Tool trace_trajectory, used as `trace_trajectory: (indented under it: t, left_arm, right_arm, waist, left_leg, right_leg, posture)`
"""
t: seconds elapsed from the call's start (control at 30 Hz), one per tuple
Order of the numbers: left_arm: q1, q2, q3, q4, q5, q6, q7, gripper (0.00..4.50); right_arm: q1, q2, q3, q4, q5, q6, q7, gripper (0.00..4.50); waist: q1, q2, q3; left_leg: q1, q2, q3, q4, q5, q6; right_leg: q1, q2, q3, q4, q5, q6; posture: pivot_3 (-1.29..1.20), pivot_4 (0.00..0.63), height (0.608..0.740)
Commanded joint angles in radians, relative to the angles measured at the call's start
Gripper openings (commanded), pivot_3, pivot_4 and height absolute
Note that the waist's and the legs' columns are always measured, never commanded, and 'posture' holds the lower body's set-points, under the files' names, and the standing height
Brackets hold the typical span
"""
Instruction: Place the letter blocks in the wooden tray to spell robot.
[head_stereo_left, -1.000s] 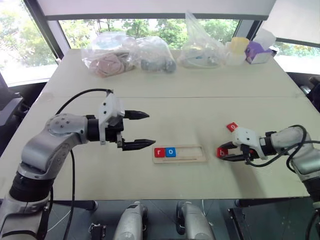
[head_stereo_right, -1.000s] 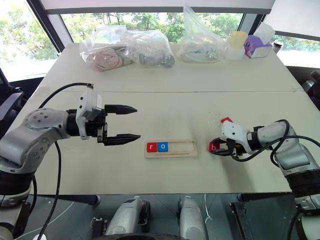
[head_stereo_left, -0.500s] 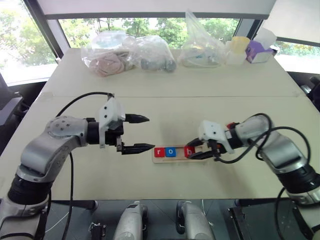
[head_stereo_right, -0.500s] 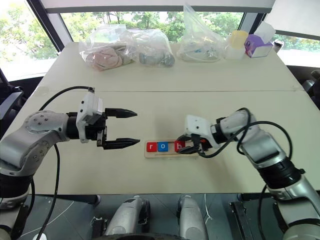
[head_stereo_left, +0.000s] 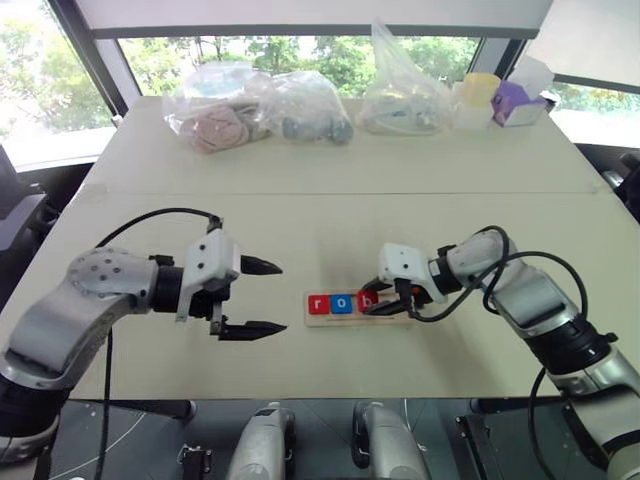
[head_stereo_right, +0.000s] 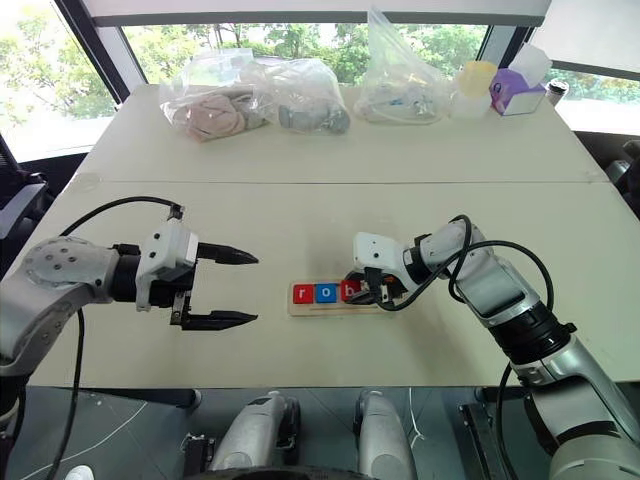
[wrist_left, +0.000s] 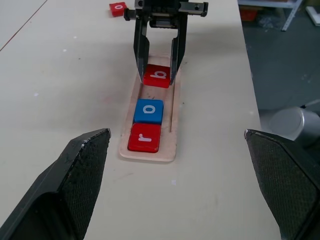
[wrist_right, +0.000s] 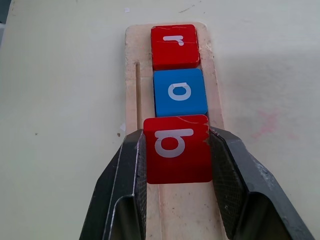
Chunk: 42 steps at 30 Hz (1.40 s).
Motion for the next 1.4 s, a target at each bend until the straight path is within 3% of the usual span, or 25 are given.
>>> trace_trajectory:
  t: [0.03, 0.67, 0.87, 0.9, 1.07, 1.4]
  left_arm:
    - [-0.005, 0.009, 0.028, -0.027, -0.001, -0.020, -0.002, 4.50]
    - [-0.012, 0.003, 0.030, -0.043, -0.018, -0.005, 0.028, 4.50]
    - [-0.017, 0.001, 0.028, -0.034, -0.012, -0.011, 0.028, 4.50]
    - [-0.017, 0.000, 0.029, -0.034, -0.012, -0.011, 0.029, 4.50]
    - [-0.020, -0.007, 0.024, -0.029, -0.007, -0.017, 0.032, 4.50]
    - [-0.021, -0.020, 0.017, -0.029, -0.004, -0.021, 0.032, 4.50]
  right_arm:
    - [-0.019, 0.012, -0.001, -0.003, -0.006, -0.018, 0.004, 1.17]
    - [-0.043, 0.055, 0.009, 0.074, -0.052, -0.071, -0.008, 1.17]
    - [-0.047, 0.054, 0.003, 0.058, -0.039, -0.044, 0.006, 4.30]
    - [-0.047, 0.050, 0.001, 0.049, -0.034, -0.037, 0.012, 4.47]
    - [-0.071, 0.039, -0.029, 0.024, -0.009, -0.005, 0.025, 4.47]
    - [-0.136, 0.101, -0.080, 0.218, -0.087, -0.130, -0.151, 4.47]
  waist:
    - [-0.001, 0.000, 0.000]
    - [-0.002, 0.000, 0.000]
    - [-0.001, 0.000, 0.000]
    - [-0.001, 0.000, 0.000]
    - [-0.002, 0.000, 0.000]
    - [0.000, 0.000, 0.000]
  left_leg:
    - [0.000, 0.000, 0.000, 0.000, 0.000, 0.000]
    - [0.000, 0.000, 0.000, 0.000, 0.000, 0.000]
    - [0.000, 0.000, 0.000, 0.000, 0.000, 0.000]
    - [0.000, 0.000, 0.000, 0.000, 0.000, 0.000]
    - [0.000, 0.000, 0.000, 0.000, 0.000, 0.000]
    - [0.000, 0.000, 0.000, 0.000, 0.001, -0.001]
  right_leg:
    - [0.000, 0.000, 0.000, 0.000, 0.000, 0.000]
    - [0.000, 0.000, 0.000, 0.000, 0.000, 0.000]
    - [0.000, 0.000, 0.000, 0.000, 0.000, 0.000]
    - [0.000, 0.000, 0.000, 0.000, 0.000, 0.000]
    - [0.000, 0.000, 0.000, 0.001, 0.000, 0.000]
    - [0.000, 0.001, 0.000, 0.001, 0.000, 0.000]
  posture:
    - [0.00, 0.150, 0.740]
    - [0.00, 0.150, 0.740]
    - [0.00, 0.150, 0.740]
    - [0.00, 0.150, 0.740]
    - [0.00, 0.150, 0.740]
    - [0.00, 0.150, 0.740]
